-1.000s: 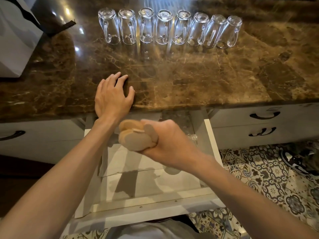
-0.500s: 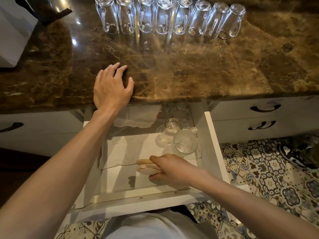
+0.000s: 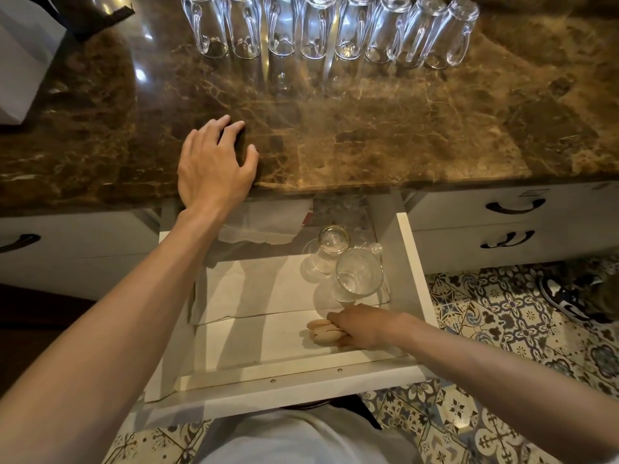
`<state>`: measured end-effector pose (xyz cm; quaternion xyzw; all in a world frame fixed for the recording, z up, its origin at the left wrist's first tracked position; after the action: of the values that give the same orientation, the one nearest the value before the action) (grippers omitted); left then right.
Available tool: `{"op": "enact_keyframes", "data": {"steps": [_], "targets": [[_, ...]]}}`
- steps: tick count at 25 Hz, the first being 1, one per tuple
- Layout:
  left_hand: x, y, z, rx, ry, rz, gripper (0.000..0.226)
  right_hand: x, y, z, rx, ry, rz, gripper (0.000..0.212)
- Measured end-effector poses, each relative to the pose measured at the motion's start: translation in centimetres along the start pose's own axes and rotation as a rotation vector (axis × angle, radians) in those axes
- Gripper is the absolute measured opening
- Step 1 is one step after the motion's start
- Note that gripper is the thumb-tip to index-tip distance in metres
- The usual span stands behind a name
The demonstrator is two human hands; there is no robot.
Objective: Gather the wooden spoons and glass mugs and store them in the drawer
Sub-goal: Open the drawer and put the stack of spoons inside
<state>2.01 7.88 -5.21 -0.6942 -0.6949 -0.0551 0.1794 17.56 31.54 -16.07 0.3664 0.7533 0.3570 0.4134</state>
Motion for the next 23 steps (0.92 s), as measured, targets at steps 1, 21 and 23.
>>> {"op": "enact_keyframes", "data": {"steps": [1, 21, 23], "targets": [[0.0, 0.0, 0.0, 0.001, 0.0, 0.0, 0.048, 0.4, 0.0, 0.1, -0.029, 0.01, 0.02, 0.028], [0.0, 0.1, -0.2, -0.011, 0.004, 0.006, 0.049, 1.0, 2.1, 0.3, 0.042, 0.092, 0.074, 0.038], [0.1, 0.1, -0.3, -0.017, 0.01, 0.006, 0.049, 0.5, 2.6, 0.0, 0.033, 0.061, 0.096, 0.034]]}}
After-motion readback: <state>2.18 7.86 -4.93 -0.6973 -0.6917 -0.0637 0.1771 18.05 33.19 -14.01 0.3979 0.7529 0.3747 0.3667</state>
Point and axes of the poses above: each hand's wrist, its own y-axis away from the middle knuckle, its own z-axis out of the palm, x = y × z, the point moved 2 cm from there along -y, towards the middle knuckle, and after that the axes turned 8 degrees about -x, right-handed, at the moved point
